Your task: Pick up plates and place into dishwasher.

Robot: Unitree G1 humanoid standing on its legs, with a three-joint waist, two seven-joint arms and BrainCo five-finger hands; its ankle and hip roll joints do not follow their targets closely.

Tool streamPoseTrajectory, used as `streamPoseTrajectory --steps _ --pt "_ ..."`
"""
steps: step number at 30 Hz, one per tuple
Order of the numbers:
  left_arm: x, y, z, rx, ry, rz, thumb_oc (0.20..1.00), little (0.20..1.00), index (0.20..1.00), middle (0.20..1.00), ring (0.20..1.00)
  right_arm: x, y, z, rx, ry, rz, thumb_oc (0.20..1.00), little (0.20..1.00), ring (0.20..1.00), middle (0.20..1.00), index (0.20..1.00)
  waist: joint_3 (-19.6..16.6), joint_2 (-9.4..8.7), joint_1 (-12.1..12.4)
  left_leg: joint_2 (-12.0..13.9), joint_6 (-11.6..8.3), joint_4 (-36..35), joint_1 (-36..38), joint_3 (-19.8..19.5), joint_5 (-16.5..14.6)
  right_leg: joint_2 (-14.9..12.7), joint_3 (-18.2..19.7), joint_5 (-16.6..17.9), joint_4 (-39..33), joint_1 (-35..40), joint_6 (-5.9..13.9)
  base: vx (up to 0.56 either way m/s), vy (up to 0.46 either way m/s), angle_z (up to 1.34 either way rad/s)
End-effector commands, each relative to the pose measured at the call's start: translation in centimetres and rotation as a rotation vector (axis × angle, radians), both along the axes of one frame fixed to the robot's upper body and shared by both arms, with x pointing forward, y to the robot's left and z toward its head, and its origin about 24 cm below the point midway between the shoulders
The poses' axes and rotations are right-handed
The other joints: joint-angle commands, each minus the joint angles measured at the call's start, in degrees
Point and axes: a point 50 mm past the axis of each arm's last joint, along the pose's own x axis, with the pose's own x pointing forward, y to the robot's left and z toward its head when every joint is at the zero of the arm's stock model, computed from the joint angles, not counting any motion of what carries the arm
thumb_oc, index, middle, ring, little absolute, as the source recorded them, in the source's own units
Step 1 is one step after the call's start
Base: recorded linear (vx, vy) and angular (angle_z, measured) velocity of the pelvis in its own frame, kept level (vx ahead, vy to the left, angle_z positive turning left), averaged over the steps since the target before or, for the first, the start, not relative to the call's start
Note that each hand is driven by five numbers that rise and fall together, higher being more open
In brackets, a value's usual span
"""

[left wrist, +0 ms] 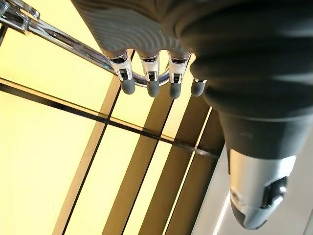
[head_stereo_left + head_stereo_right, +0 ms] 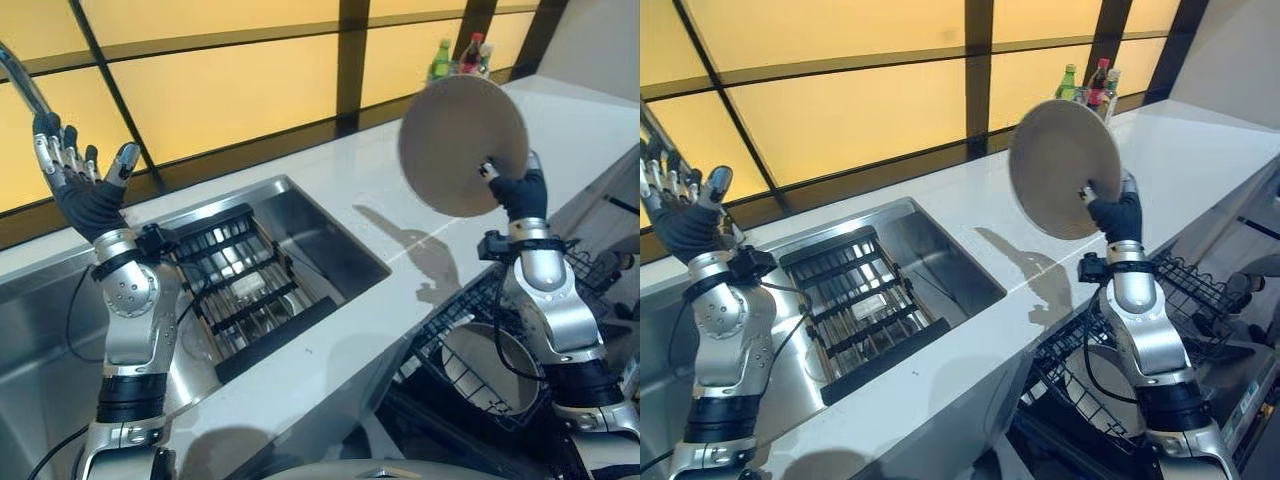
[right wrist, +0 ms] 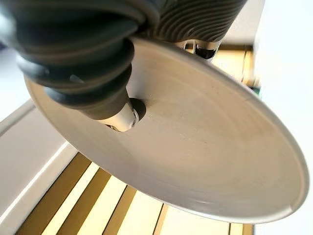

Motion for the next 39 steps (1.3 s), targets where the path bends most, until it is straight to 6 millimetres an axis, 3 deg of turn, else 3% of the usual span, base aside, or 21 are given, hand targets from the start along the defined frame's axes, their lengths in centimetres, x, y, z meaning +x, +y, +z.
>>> streamPoseTrajectory --steps 1,8,20,25,28,30,37,39 --pt "-0.5 2.6 0.9 0.099 -0.002 0.064 1.000 1.000 1.000 1.000 1.000 -0.9 -1.9 2.4 -0.061 -0.149 -0.115 0.200 0.200 0.200 0.200 0.200 -2.7 -1.26 -2.0 0.6 0.75 0.4 -2.9 2.7 1.9 -2.8 0.4 -3.4 1.3 3.1 2.41 0.01 -0.066 -0.12" --pt "-0.9 3.7 0.6 0.111 0.045 0.087 1.000 1.000 1.000 1.000 1.000 -1.8 -4.8 1.8 -0.139 -0.104 -0.263 0.200 0.200 0.200 0.200 0.200 -2.2 -1.09 -2.8 1.6 0.40 0.3 -2.6 3.2 2.1 -2.0 1.6 -3.3 1.0 2.9 2.23 0.02 -0.092 -0.14" --pt "-1.6 4.9 -0.9 0.122 0.118 0.125 1.000 1.000 1.000 1.000 1.000 -1.7 -7.3 0.9 -0.299 -0.019 -0.401 0.200 0.200 0.200 0.200 0.200 0.2 -0.42 -2.3 4.7 -1.21 1.3 -3.5 2.3 3.4 -0.2 2.5 -3.5 0.9 2.0 1.16 0.02 -0.097 -0.03" --pt "-2.2 5.3 -1.5 0.111 0.139 0.143 1.000 1.000 1.000 1.000 1.000 -1.4 -8.2 0.4 -0.321 0.038 -0.418 0.200 0.200 0.200 0.200 0.200 2.4 -0.34 -1.8 6.3 -2.64 6.0 -5.4 1.7 3.0 0.5 2.6 -3.4 1.1 1.6 0.34 0.00 -0.053 0.00" --pt "-2.5 5.4 -2.1 0.101 0.166 0.133 1.000 1.000 1.000 1.000 1.000 -1.8 -8.9 -0.3 -0.330 0.076 -0.441 0.200 0.200 0.200 0.200 0.200 3.4 -0.80 -2.2 4.8 -2.62 11.0 -6.9 5.6 1.6 0.1 1.3 -3.1 1.1 1.9 0.05 0.04 -0.025 0.01" --pt "-2.6 5.6 -2.4 0.094 0.174 0.122 1.000 1.000 1.000 1.000 1.000 -2.1 -9.5 -0.6 -0.342 0.094 -0.468 0.200 0.200 0.200 0.200 0.200 4.1 -1.16 -2.3 2.3 -1.69 13.9 -7.9 6.8 -1.2 -0.7 0.3 -3.6 1.3 2.4 0.16 0.07 0.042 0.20" --pt "-2.9 6.2 -2.8 0.108 0.210 0.121 1.000 1.000 1.000 1.000 1.000 -2.9 -11.0 -1.7 -0.386 0.159 -0.527 0.200 0.200 0.200 0.200 0.200 3.9 -0.43 -3.4 -0.8 1.07 9.0 -5.6 7.7 -0.2 -0.8 1.6 -3.9 3.6 1.6 1.22 0.07 0.127 0.04" --pt "-2.9 6.2 -2.9 0.113 0.220 0.119 1.000 1.000 1.000 1.000 1.000 -3.3 -11.5 -2.3 -0.380 0.181 -0.542 0.200 0.200 0.200 0.200 0.200 3.7 -0.25 -3.5 -1.3 1.63 8.3 -4.6 8.1 -0.9 -0.7 1.3 -5.4 5.4 1.9 1.55 0.06 0.078 -0.02"
